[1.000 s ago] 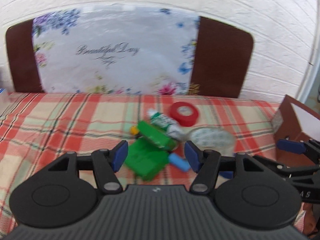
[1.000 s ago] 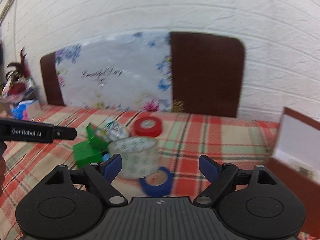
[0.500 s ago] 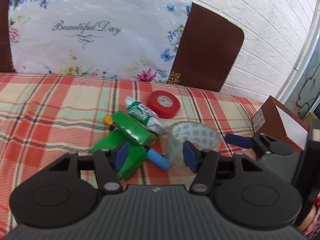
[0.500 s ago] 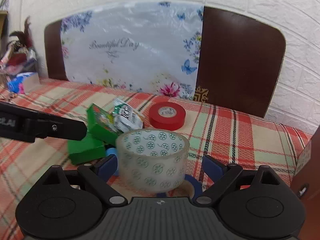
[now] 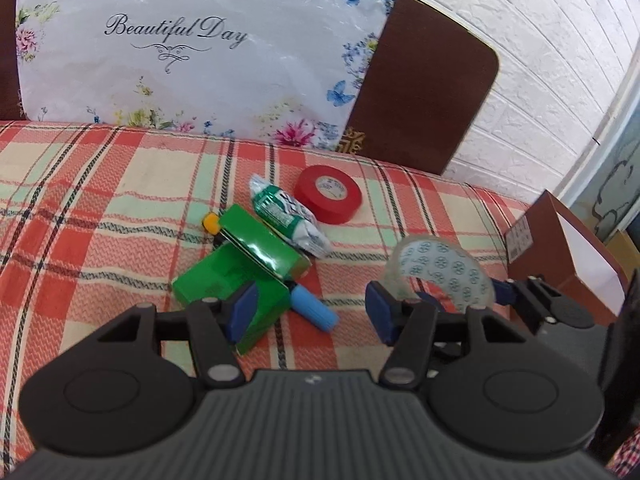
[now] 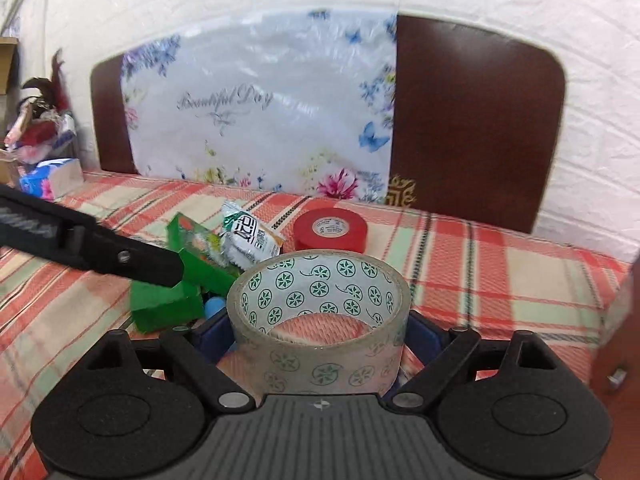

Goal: Organize objects
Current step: 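Return the left gripper to the clear packing tape roll and grasp it, then carry the clear tape into the brown box and release it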

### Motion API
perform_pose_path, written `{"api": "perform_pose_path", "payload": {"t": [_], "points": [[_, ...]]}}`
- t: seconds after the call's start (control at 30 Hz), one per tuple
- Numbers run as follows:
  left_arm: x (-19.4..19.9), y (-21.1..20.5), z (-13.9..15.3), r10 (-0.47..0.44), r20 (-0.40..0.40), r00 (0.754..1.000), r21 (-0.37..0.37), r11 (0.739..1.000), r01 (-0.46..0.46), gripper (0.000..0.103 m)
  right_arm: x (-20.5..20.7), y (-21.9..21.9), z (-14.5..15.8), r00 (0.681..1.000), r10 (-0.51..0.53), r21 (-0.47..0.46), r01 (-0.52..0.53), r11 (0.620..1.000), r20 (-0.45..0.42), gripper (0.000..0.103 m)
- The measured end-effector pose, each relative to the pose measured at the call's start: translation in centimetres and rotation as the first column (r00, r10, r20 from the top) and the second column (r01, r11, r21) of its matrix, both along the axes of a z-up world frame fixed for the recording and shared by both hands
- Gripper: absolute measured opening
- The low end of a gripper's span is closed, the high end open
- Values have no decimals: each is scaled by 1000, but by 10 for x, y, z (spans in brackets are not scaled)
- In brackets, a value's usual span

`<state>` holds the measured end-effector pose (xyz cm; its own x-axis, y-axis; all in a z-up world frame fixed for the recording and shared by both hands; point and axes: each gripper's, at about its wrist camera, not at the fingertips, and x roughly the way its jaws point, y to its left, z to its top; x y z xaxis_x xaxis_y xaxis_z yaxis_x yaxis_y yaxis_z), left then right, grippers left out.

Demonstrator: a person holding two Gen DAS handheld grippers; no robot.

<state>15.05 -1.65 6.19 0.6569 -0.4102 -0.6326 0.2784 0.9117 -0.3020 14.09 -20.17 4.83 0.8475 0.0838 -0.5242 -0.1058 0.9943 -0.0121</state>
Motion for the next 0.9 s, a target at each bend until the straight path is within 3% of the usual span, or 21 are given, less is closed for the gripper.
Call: {"api": "perform_pose_path", "payload": {"t": [0.3, 0.47, 0.57, 0.63, 0.7, 0.8, 0.9], "points": [[-31, -52, -6, -182, -53, 982, -25, 983, 181, 60, -81, -42, -5, 995, -84, 14, 85, 996, -55, 87], [-38, -97, -15, -248, -88, 965, 17, 968, 251, 60, -102, -59, -21, 987, -107, 19, 110, 994, -116, 88], [-39, -121, -25, -274, -123, 954, 56, 958, 283, 58, -108, -61, -26, 987, -118, 17, 121, 993, -109, 96], [-39, -134, -34, -289, -142, 947, 90, 949, 303, 46, -107, -62, -29, 987, -117, 25, 120, 992, -110, 95], [-38, -143, -39, -312, -180, 933, 66, 942, 328, 17, -106, -63, -32, 989, -88, 51, 94, 994, -120, 86], [-46, -160, -22, -328, -136, 935, 135, 929, 345, 15, -110, -62, -27, 991, -100, 33, 103, 994, -84, 86], [-51, -175, 9, -369, -50, 928, 131, 919, 372, 15, -122, -73, -9, 991, -132, -4, 132, 991, 18, 86]]}}
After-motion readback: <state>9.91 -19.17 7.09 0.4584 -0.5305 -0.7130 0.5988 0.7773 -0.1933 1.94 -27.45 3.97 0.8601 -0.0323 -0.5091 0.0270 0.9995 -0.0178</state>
